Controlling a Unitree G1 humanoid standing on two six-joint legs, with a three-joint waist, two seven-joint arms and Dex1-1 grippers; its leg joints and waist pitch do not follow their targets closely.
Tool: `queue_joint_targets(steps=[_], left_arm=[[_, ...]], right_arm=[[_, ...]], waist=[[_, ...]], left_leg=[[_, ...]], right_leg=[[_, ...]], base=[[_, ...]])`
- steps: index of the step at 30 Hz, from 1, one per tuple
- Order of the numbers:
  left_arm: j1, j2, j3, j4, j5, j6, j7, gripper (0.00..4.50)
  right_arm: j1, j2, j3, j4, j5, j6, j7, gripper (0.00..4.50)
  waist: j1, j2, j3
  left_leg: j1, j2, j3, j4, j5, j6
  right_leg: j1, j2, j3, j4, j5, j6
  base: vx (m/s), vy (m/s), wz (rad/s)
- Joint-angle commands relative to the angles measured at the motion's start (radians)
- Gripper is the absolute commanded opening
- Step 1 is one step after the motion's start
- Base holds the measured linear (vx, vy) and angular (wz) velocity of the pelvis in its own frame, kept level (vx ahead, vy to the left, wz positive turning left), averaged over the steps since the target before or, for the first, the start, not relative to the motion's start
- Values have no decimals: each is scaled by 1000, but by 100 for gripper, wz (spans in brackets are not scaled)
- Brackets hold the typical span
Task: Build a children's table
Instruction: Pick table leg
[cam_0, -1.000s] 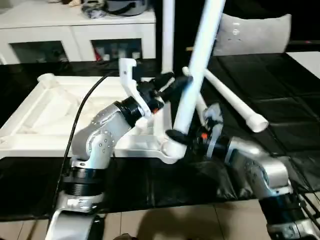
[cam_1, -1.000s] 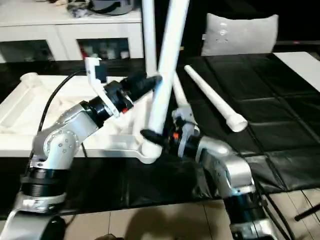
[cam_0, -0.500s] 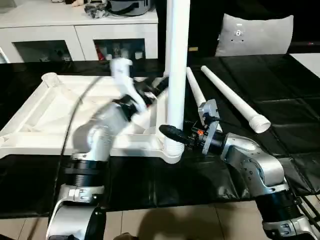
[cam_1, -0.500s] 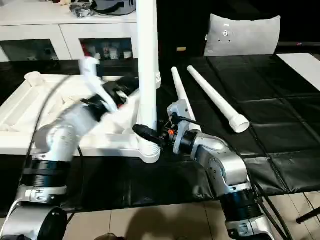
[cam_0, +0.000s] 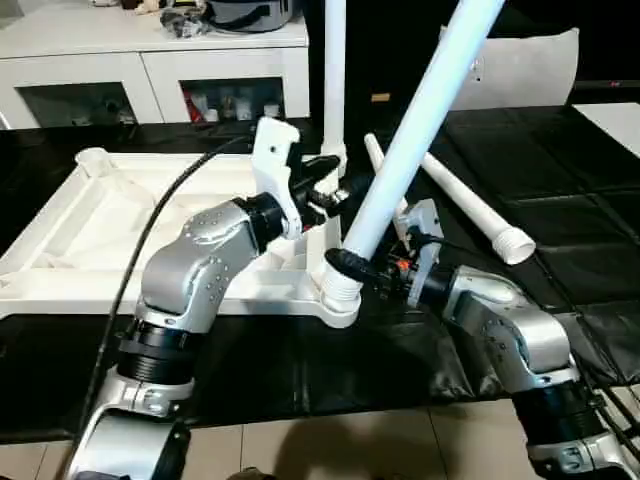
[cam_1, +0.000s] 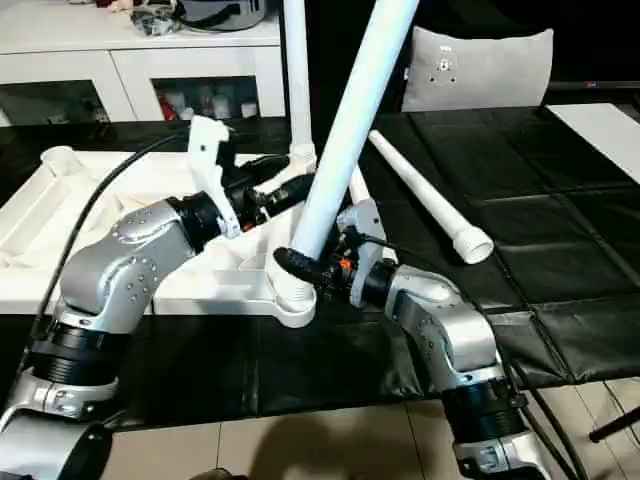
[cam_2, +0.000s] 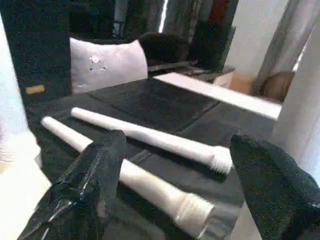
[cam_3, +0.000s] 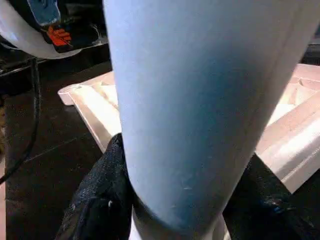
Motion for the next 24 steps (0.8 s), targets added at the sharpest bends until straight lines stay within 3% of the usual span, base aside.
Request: queue_joint_targets(steps=[1, 6, 13, 15, 16, 17, 18, 21, 23, 24], left_arm=[[6, 5, -46, -16, 24, -7, -36, 370], [-4, 32, -15, 9, 31, -46, -46, 370], [-6, 200, -57, 168, 163, -117, -144, 370], [1, 228, -73, 185, 177, -135, -182, 370], [12, 292, -130, 232, 232, -193, -258, 370], [12, 292, -130, 232, 232, -193, -258, 370], [17, 318, -155, 252, 254, -226, -297, 370], [25, 370, -196, 296, 267, -286, -435, 370], [19, 386, -212, 335, 268, -321, -514, 342], [6, 397, -232, 383, 280, -370, -583, 342]], right_arm=[[-17, 7, -8, 2, -14, -10, -15, 189], [-15, 21, -34, 9, -10, 14, -64, 189], [2, 62, -107, -13, 2, 33, -190, 189], [6, 64, -111, -11, -9, 51, -216, 189], [14, 74, -130, -1, -16, 72, -266, 189], [14, 74, -130, -1, -16, 72, -266, 189], [17, 79, -140, 3, -18, 73, -285, 189], [26, 85, -158, -2, -22, 78, -314, 189], [32, 78, -150, -10, -25, 85, -301, 189], [42, 66, -125, -14, -50, 45, -281, 189]], waist=[[-6, 1, -69], [-7, 0, -70], [-10, 7, -71], [-13, 11, -72], [-13, 18, -72], [-13, 17, -72], [-16, 15, -73], [-14, 20, -75], [-11, 20, -75], [-11, 19, -74]], left_leg=[[31, 41, -24, -82, -348, -29], [32, 41, -23, -83, -355, -34], [34, 37, -26, -87, -355, -47], [37, 40, -27, -89, -358, -60], [39, 41, -28, -91, -364, -64], [40, 40, -27, -91, -371, -63], [35, 39, -26, -92, -367, -68], [37, 39, -23, -93, -352, -71], [39, 39, -22, -93, -344, -70], [38, 40, -21, -93, -349, -71]], right_leg=[[32, -63, 32, -92, -418, -136], [30, -62, 32, -89, -395, -150], [28, -62, 34, -89, -400, -131], [26, -62, 34, -84, -375, -144], [25, -62, 35, -85, -354, -152], [22, -63, 36, -85, -356, -152], [29, -63, 36, -78, -334, -162], [28, -66, 39, -77, -308, -172], [29, -67, 40, -76, -285, -187], [30, -67, 40, -74, -285, -191]], base=[[0, 0, 0], [0, 0, 0], [0, 0, 0], [0, 0, 0], [0, 0, 0], [0, 0, 0], [0, 0, 0], [0, 0, 0], [0, 0, 0], [0, 0, 0]])
